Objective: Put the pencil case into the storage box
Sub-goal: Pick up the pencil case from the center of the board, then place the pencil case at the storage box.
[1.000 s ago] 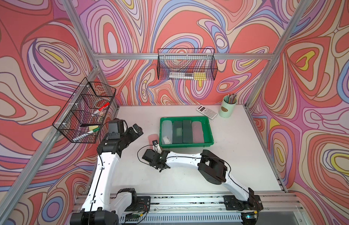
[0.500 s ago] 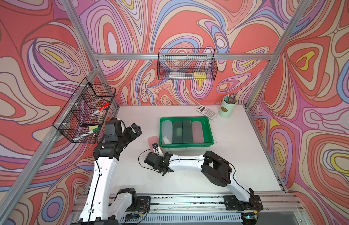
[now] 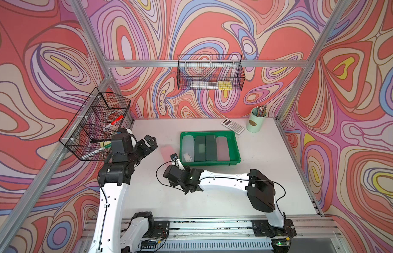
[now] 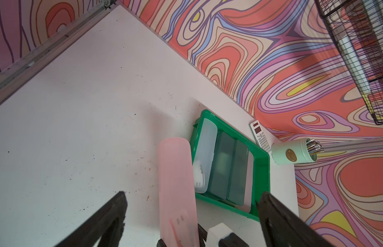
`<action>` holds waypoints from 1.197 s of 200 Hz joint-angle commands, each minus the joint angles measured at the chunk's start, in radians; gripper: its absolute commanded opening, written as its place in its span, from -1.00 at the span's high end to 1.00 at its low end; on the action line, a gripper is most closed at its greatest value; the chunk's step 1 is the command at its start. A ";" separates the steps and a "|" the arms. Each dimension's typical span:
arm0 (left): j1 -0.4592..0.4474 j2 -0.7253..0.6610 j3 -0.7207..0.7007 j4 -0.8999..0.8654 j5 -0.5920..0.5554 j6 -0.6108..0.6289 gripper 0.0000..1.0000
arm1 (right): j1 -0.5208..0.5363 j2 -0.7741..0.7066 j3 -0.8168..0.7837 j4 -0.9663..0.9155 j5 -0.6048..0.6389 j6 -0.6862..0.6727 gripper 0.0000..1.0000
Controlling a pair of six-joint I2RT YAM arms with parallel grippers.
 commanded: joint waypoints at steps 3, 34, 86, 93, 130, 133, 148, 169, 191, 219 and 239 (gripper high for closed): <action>0.009 -0.004 0.028 -0.024 0.024 -0.007 -0.97 | -0.022 -0.074 -0.026 0.052 0.047 -0.030 -0.25; 0.008 -0.007 0.004 -0.011 0.025 -0.014 -0.96 | -0.026 -0.078 -0.080 0.078 -0.002 -0.033 -0.22; 0.008 0.001 -0.006 0.004 0.036 -0.009 -0.96 | -0.031 -0.135 -0.171 0.119 0.084 0.014 -0.20; 0.008 0.005 -0.008 0.010 0.040 -0.012 -0.96 | -0.036 -0.143 -0.168 0.115 0.092 0.012 -0.20; 0.003 0.041 -0.018 0.058 0.097 -0.030 -0.95 | -0.102 -0.183 -0.175 0.078 0.113 0.010 -0.19; 0.001 0.044 -0.020 0.064 0.104 -0.031 -0.94 | -0.111 -0.189 -0.180 0.077 0.112 0.009 -0.19; -0.023 0.068 -0.026 0.091 0.128 -0.031 -0.94 | -0.157 -0.219 -0.213 0.073 0.096 0.002 -0.19; -0.096 0.109 -0.025 0.112 0.108 -0.022 -0.94 | -0.238 -0.276 -0.292 0.095 0.044 -0.008 -0.19; -0.198 0.167 -0.024 0.137 0.068 -0.017 -0.93 | -0.335 -0.349 -0.397 0.133 -0.029 -0.031 -0.19; -0.307 0.232 -0.048 0.215 0.034 -0.028 -0.93 | -0.445 -0.410 -0.493 0.129 -0.061 -0.040 -0.19; -0.370 0.279 -0.054 0.259 0.013 -0.031 -0.93 | -0.508 -0.437 -0.553 0.145 -0.094 -0.050 -0.19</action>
